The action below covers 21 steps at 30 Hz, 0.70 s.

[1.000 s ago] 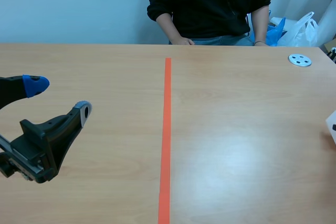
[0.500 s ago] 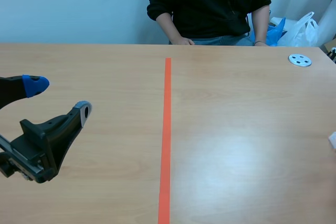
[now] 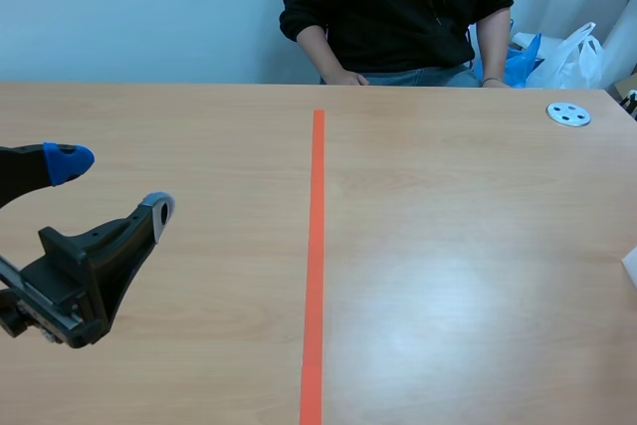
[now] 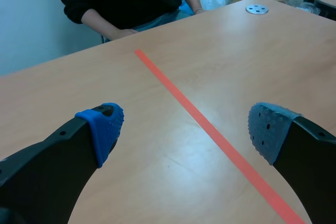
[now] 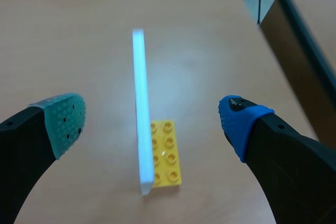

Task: Sort the leaf by its shape. The table is split by an orange tape line. A compound leaf with several leaflets goes to the left side, a simple leaf with one blade goes to the right side. Return to the home posture when a red brick is placed on the table.

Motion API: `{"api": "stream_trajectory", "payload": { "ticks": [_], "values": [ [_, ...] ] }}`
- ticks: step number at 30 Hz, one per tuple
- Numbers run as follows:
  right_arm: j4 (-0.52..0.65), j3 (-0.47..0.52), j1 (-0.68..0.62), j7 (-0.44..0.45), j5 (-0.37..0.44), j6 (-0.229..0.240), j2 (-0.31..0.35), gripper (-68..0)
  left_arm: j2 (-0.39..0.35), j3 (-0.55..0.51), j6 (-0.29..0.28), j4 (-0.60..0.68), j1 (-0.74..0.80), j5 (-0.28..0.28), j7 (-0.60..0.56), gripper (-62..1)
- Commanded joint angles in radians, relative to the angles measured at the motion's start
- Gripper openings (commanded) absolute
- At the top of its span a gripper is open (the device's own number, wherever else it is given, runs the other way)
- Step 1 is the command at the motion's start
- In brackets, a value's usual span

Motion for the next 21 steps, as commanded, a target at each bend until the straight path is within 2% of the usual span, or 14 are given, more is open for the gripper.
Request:
{"api": "stream_trajectory", "payload": {
  "ticks": [1, 6, 9, 14, 17, 19, 21],
  "values": [
    [0.095, 0.039, -0.022, -0.004, 0.006, 0.008, 0.037, -15.7, 0.0, 0.002, 0.002, 0.011, 0.0, -0.01, -0.011, -9.7],
    [0.323, 0.148, -0.131, -0.027, 0.006, 0.04, 0.053, -15.7, 0.0, 0.002, 0.002, 0.011, 0.0, -0.01, -0.012, -9.7],
    [0.441, 0.204, -0.186, -0.038, 0.006, 0.088, 0.053, -15.7, 0.0, 0.002, 0.002, 0.011, 0.0, -0.01, -0.012, -9.7],
    [0.574, 0.225, -0.226, -0.033, 0.01, 0.206, 0.053, -15.7, 0.0, 0.002, 0.002, 0.011, 0.0, -0.01, -0.012, -9.7],
    [0.605, 0.224, -0.222, -0.034, 0.068, 0.297, 0.053, -15.7, 0.0, 0.002, 0.002, 0.011, 0.0, -0.01, -0.013, -9.7],
    [0.618, 0.223, -0.222, -0.042, 0.076, 0.366, 0.052, -15.7, 0.0, 0.002, 0.002, 0.011, 0.0, -0.01, -0.015, -9.7],
    [0.624, 0.211, -0.222, -0.051, 0.076, 0.414, 0.052, -15.7, 0.0, 0.002, 0.002, 0.011, 0.0, -0.01, -0.016, -9.7]
  ]
}}
